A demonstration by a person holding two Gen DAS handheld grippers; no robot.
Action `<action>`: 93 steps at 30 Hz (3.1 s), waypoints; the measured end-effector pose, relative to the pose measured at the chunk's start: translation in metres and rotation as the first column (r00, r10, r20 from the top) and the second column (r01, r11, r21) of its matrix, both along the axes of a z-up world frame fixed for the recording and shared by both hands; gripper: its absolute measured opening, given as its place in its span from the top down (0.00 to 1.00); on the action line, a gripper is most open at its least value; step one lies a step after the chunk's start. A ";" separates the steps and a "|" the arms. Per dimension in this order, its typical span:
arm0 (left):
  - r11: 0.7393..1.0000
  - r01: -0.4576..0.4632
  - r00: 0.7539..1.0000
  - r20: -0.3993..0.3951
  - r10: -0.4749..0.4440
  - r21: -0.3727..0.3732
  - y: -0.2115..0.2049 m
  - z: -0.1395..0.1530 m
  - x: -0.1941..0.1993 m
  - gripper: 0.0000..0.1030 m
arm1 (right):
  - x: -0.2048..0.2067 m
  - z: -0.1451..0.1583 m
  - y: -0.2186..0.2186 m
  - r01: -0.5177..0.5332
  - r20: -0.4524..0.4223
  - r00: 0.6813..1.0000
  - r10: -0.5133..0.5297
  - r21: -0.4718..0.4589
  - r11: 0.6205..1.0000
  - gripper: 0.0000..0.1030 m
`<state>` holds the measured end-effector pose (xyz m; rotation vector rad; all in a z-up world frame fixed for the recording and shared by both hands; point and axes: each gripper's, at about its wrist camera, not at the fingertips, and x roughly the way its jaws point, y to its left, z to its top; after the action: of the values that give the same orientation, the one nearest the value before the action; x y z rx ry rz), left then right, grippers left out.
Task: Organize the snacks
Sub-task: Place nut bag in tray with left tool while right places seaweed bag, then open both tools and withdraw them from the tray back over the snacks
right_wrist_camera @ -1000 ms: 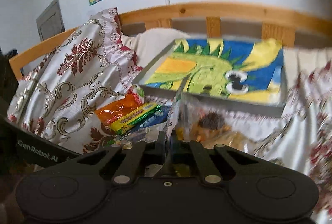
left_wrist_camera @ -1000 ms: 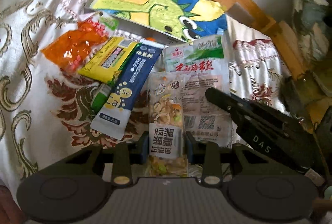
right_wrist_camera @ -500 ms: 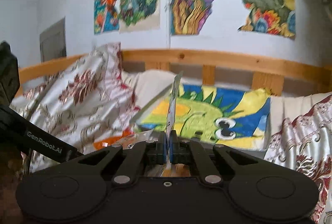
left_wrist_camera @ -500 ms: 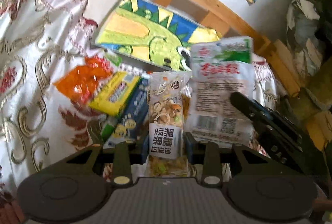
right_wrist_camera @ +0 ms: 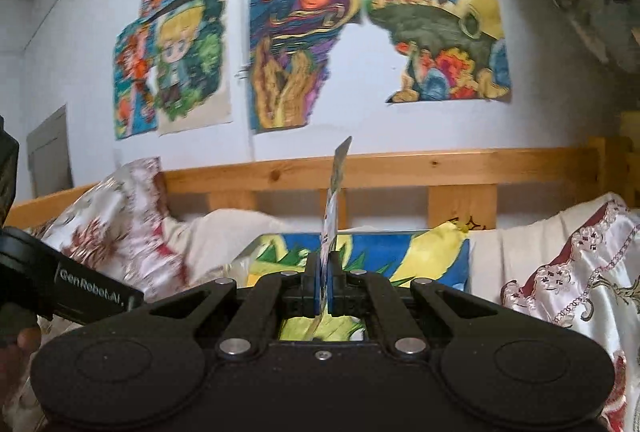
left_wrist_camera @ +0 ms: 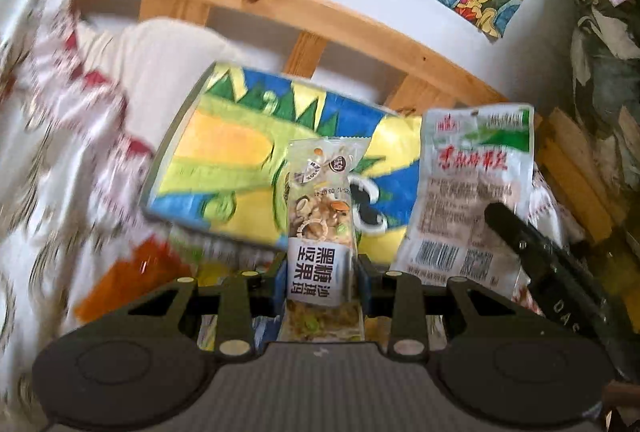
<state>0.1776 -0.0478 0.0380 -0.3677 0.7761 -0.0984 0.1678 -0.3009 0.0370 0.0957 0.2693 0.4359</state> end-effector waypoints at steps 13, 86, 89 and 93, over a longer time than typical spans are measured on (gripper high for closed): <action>0.995 -0.051 0.999 -0.005 0.052 0.082 -0.030 -0.022 0.093 0.63 | 0.069 -0.039 -0.029 0.038 -0.105 0.994 -0.026 0.106 0.994 0.98; 0.974 -0.162 0.971 0.202 0.128 0.160 0.020 -0.002 -0.125 0.01 | -0.101 0.013 -0.001 0.088 0.049 0.995 -0.084 -0.098 0.991 0.01; 0.975 -0.152 0.975 0.186 0.122 0.159 0.025 -0.006 -0.135 0.01 | -0.116 0.010 -0.002 0.106 -0.002 0.994 -0.107 -0.095 0.990 0.01; 0.975 -0.108 0.984 0.163 0.077 0.194 0.022 -0.017 -0.148 0.01 | -0.130 0.002 -0.003 0.128 -0.073 0.988 -0.135 -0.098 0.987 0.01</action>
<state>0.0294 -0.0254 0.0208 -0.1995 0.6075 0.0398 0.0378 -0.3038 0.0394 0.0398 0.3589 0.2879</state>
